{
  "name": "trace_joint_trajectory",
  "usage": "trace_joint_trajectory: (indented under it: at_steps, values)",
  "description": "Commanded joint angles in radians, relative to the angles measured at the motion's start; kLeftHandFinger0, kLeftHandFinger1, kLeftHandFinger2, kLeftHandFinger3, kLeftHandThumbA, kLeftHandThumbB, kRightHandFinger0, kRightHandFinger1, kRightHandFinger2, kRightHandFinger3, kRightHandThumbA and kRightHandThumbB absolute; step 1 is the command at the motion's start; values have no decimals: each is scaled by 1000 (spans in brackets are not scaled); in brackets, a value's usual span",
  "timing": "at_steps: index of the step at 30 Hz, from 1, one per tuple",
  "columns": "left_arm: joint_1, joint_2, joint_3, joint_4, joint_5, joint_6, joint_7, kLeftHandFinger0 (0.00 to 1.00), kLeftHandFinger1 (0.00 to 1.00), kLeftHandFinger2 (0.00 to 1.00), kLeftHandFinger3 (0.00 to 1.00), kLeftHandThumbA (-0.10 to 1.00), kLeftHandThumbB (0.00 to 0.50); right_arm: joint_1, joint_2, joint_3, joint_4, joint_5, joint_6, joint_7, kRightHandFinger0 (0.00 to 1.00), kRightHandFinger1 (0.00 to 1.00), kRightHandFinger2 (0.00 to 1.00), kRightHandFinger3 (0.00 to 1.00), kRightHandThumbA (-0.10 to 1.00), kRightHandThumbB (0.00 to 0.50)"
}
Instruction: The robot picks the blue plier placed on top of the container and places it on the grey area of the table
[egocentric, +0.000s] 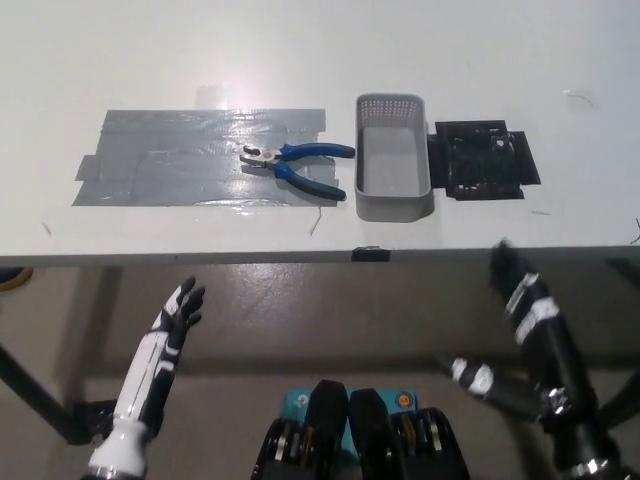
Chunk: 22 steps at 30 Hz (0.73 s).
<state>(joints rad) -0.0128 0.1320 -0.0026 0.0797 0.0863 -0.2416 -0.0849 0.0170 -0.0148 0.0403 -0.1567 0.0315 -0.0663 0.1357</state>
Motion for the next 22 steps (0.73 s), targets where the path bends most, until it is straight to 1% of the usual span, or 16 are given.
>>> trace_joint_trajectory:
  at_steps: [1,3,4,6,7,10,11,12,15,16,19,22]
  values:
    - [22,10,-1,-37,-16,-26,-4,1000,1000,1000,1000,1000,146,0,-10,3,94,49,-126,31,1000,1000,1000,1000,1000,26]
    - [34,13,-1,-41,-16,-26,-6,1000,1000,1000,1000,1000,152,6,-13,7,106,48,-129,35,1000,1000,1000,1000,997,30]
    - [37,13,0,-40,-21,-22,-8,1000,1000,1000,1000,1000,161,3,-18,7,108,54,-125,41,1000,1000,1000,1000,962,40]
    - [41,12,0,-36,-22,-25,-8,1000,1000,1000,1000,1000,172,1,-28,10,111,41,-114,42,1000,1000,1000,1000,969,53]
    - [43,11,-1,-36,-21,-27,-6,1000,1000,1000,1000,1000,173,1,-31,11,112,42,-116,43,1000,1000,1000,1000,967,50]
    - [51,8,-1,-46,-25,-25,-7,1000,1000,1000,1000,1000,154,1,-39,19,120,25,-126,42,1000,1000,1000,1000,962,64]
    - [51,8,-1,-45,-20,-23,-4,1000,1000,1000,1000,1000,158,2,-40,22,117,20,-121,40,1000,1000,1000,1000,962,73]
    - [52,6,-1,-44,-18,-24,-3,1000,1000,1000,1000,1000,158,2,-43,22,116,21,-120,41,1000,1000,1000,1000,962,73]
    - [61,-2,-6,-46,-10,-15,3,1000,1000,1000,1000,1000,177,3,-59,27,120,13,-117,45,1000,1000,1000,1000,962,64]
    - [58,-6,-8,-38,-2,-22,7,1000,1000,1000,1000,1000,185,2,-65,26,119,15,-117,47,1000,1000,1000,1000,955,50]
    - [56,-17,-21,-33,8,-24,6,1000,1000,1000,1000,1000,183,11,-78,20,108,15,-111,42,1000,1000,1000,1000,938,68]
    - [43,-23,-30,-19,15,-30,7,1000,1000,1000,1000,1000,193,10,-90,15,110,16,-118,40,1000,1000,1000,1000,936,66]
